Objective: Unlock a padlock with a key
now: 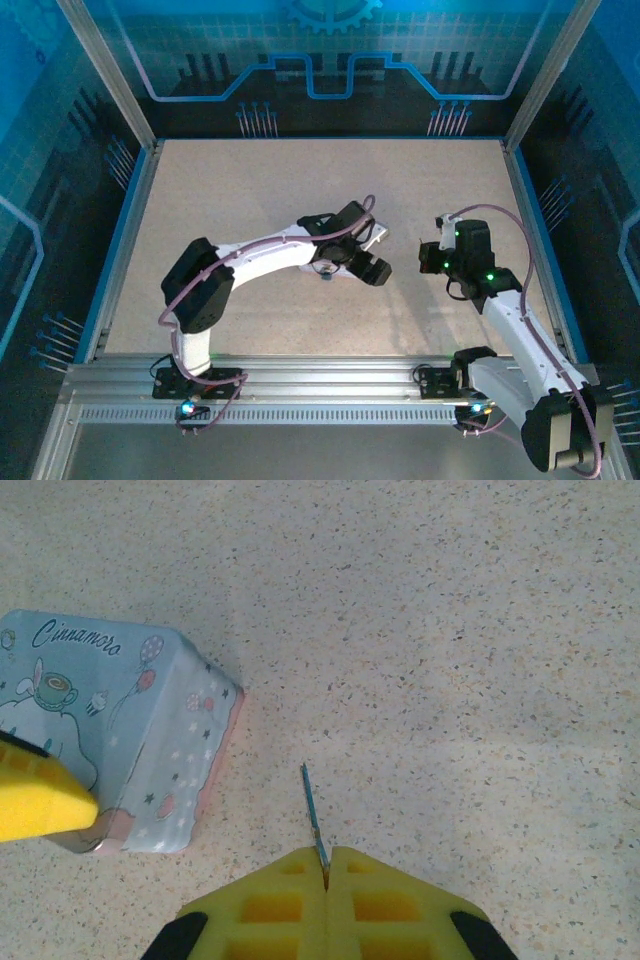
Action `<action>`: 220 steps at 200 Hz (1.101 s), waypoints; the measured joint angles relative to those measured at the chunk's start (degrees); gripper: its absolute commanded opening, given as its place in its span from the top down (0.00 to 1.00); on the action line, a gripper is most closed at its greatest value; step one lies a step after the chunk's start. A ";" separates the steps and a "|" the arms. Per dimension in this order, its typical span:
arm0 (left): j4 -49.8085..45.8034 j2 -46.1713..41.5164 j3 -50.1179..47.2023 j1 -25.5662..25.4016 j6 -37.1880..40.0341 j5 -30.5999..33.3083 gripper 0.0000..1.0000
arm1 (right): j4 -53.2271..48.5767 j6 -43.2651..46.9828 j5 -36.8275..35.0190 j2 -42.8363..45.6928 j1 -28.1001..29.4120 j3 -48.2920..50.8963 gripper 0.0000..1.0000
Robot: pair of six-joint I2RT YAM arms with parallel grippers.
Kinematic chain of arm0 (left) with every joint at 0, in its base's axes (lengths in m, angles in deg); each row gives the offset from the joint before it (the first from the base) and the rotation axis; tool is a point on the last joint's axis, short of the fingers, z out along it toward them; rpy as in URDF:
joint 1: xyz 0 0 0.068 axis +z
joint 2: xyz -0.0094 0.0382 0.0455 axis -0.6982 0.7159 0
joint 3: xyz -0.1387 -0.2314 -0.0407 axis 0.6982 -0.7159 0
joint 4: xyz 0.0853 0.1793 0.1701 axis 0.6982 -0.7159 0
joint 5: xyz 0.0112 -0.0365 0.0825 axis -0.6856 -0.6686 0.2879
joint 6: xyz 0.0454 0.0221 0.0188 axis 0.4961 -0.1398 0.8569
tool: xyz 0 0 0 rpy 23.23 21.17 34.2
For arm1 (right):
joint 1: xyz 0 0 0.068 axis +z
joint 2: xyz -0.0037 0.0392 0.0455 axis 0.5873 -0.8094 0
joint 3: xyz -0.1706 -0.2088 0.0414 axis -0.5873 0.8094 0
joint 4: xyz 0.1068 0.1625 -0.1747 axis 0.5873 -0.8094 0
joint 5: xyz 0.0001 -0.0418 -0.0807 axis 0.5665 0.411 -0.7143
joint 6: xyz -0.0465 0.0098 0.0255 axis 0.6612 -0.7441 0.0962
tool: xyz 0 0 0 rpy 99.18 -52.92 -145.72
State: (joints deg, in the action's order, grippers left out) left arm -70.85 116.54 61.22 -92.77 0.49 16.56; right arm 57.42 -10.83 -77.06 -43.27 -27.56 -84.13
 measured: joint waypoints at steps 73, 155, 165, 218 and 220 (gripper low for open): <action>0.55 -4.61 -5.38 0.00 -0.24 0.09 0.07 | 0.13 -0.04 3.39 -0.52 -0.20 0.33 1.00; 9.66 -24.65 -21.81 7.98 -0.66 -1.68 0.06 | 7.78 -2.43 17.05 -13.18 6.14 -5.64 1.00; 11.41 -27.19 -24.94 9.88 -0.96 -2.73 0.06 | 9.51 -2.84 18.10 -15.43 8.17 -7.21 1.00; 19.54 -31.45 -39.21 16.61 -4.48 -8.66 0.07 | 16.02 -6.01 22.23 -30.21 15.56 -16.41 1.00; 19.74 -31.45 -39.60 16.76 -4.70 -8.83 0.07 | 16.09 -6.08 22.25 -30.60 15.65 -16.61 1.00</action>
State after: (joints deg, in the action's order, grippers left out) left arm -51.11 85.09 21.61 -76.01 -4.21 7.73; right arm 73.51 -16.90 -54.81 -73.87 -11.91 -100.74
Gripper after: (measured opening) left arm 0.936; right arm 0.041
